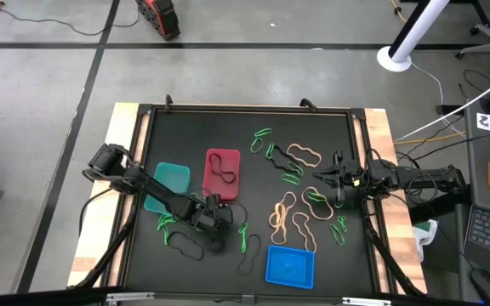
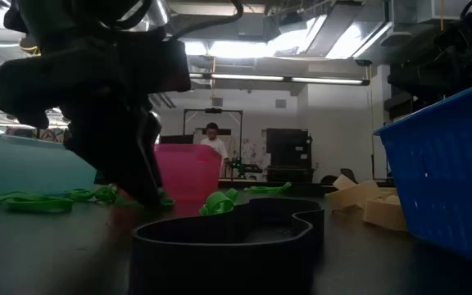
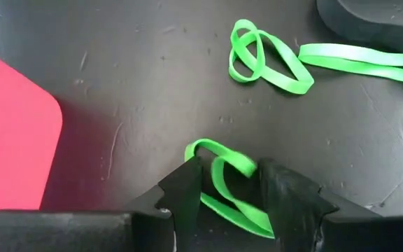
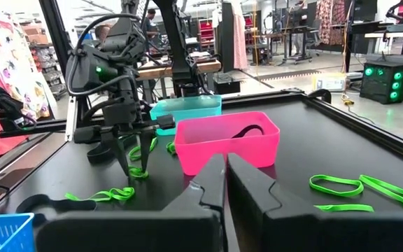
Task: Sort rubber bands into baskets
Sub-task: Put the green rubber band into the blue bin
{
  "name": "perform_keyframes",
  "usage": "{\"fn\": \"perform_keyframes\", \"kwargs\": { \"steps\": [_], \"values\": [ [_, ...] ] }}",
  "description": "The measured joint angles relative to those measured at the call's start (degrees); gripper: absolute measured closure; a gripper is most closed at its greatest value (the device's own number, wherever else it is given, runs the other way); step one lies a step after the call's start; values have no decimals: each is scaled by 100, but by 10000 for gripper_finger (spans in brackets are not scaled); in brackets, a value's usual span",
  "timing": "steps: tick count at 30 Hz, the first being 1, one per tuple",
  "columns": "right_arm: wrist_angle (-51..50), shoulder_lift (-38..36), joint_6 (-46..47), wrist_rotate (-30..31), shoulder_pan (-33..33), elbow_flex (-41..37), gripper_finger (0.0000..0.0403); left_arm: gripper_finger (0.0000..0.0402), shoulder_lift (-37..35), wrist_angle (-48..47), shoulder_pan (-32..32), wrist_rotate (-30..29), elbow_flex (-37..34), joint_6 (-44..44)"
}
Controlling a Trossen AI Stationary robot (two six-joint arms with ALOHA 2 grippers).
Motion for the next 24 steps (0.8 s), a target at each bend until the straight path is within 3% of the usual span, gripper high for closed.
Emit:
{"fn": "perform_keyframes", "kwargs": {
  "steps": [7,17,24],
  "values": [
    [1,0,0,1,1,1,384,281,0,-99,0,-2,-2,0],
    [2,0,0,1,1,0,384,394,-129,-87,0,3,26,-32],
    [0,0,0,1,2,0,384,399,-243,-50,2,18,615,81]
  ]
}}
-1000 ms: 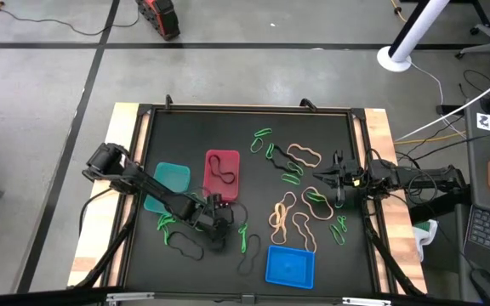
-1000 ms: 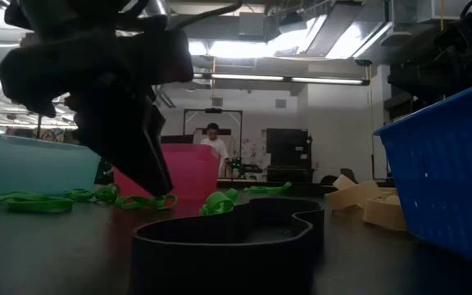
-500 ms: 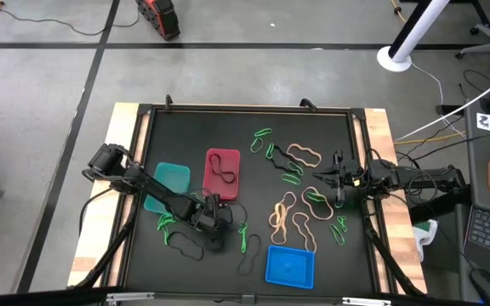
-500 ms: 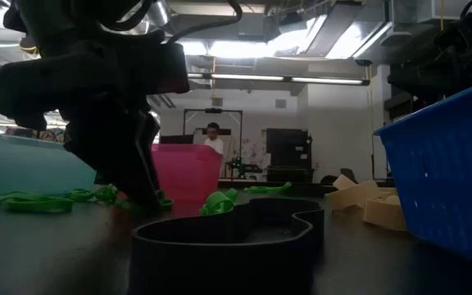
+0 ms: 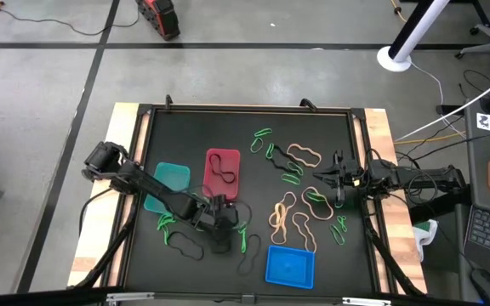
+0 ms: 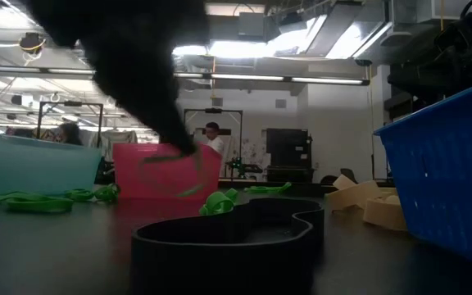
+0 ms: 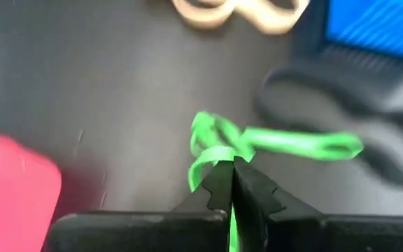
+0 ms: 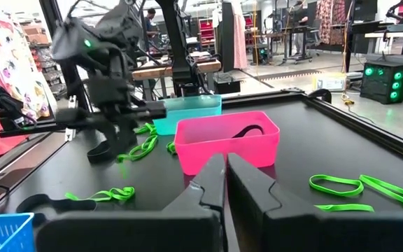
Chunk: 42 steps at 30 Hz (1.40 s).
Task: Sort rubber bands into baskets
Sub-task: Put the green rubber band into the blue bin
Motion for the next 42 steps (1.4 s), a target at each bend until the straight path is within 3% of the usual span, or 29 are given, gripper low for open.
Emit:
{"fn": "perform_keyframes", "kwargs": {
  "steps": [9,19,26,36,42],
  "values": [
    [3,0,0,0,0,0,384,398,-1,726,119,-1,642,1340],
    [3,0,0,0,-1,0,384,400,86,3254,327,11,644,1296],
    [7,0,0,0,-2,0,384,400,588,4648,241,59,804,1311],
    [3,0,0,0,-2,0,384,398,1825,4715,-57,464,1980,1485],
    [-6,0,0,0,0,1,384,397,2245,4446,-178,470,2060,1461]
  ]
}}
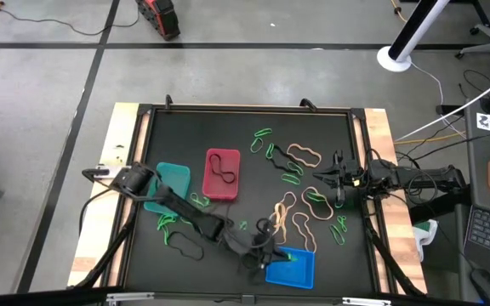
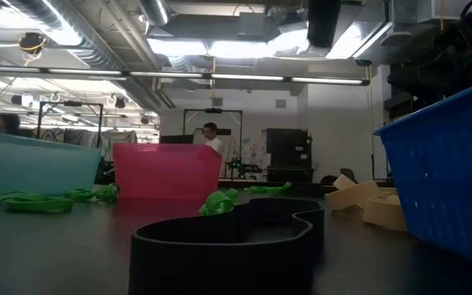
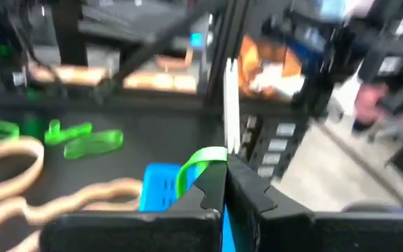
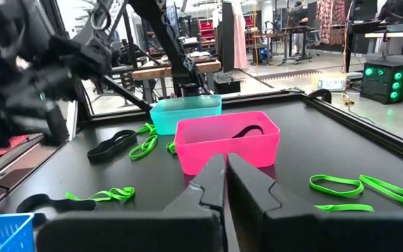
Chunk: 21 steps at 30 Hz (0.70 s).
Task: Sort rubber bands into baskets
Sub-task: Put the green rubber band into the blue bin
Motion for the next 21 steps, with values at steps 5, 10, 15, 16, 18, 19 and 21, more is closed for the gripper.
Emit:
{"fn": "perform_keyframes", "kwargs": {
  "steps": [5,10,15,16,18,19,21],
  "values": [
    [-4,0,0,0,-1,-1,384,390,134,-662,-29,11,-3,-109],
    [-11,0,0,-2,0,-1,384,389,149,-1171,-12,-3,-13,-149],
    [-13,0,0,-2,-1,-1,384,389,149,-1200,-1,-50,-13,-156],
    [-13,0,0,-2,-2,0,384,389,149,-1200,-1,-66,-13,-159],
    [-15,0,0,-2,-1,0,384,389,149,-1204,-1,-143,-13,-186],
    [-15,0,0,-2,0,-1,384,388,149,-1198,-1,-205,-13,-224],
    [-17,0,0,-2,-2,-1,384,381,149,-1197,-1,-288,-13,-356]
  ]
}}
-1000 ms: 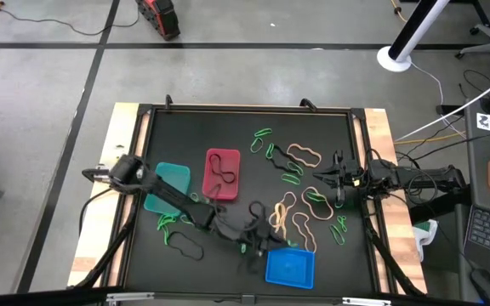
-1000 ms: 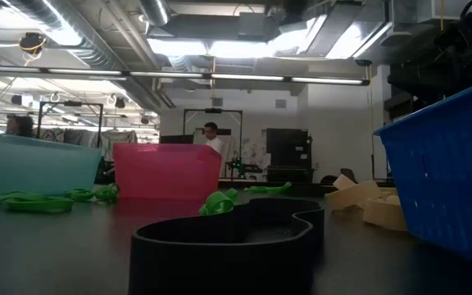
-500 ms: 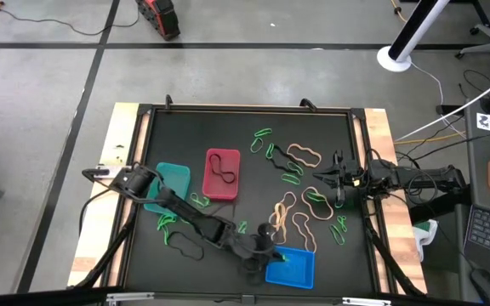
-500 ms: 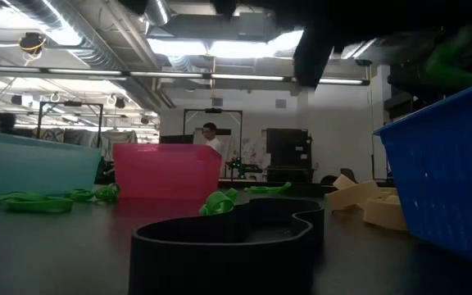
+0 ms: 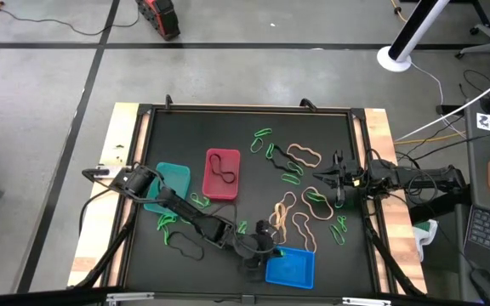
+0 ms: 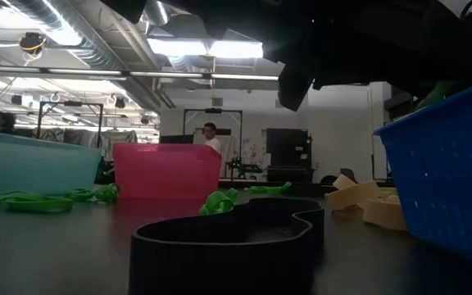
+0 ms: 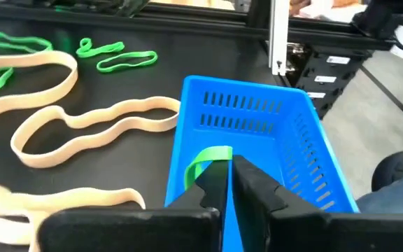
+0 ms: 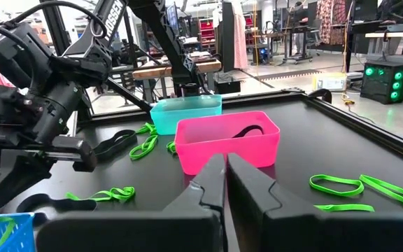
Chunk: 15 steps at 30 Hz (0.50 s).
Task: Sort rubber bands into baskets
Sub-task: Put the green rubber band into the blue bin
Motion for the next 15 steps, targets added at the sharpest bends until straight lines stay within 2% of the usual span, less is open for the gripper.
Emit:
{"fn": "perform_keyframes", "kwargs": {
  "steps": [9,15],
  "values": [
    [-4,0,0,0,0,2,384,277,-2,-3,0,-35,0,-70],
    [-7,0,0,0,2,0,384,250,-129,-102,0,18,0,-119]
  ]
}}
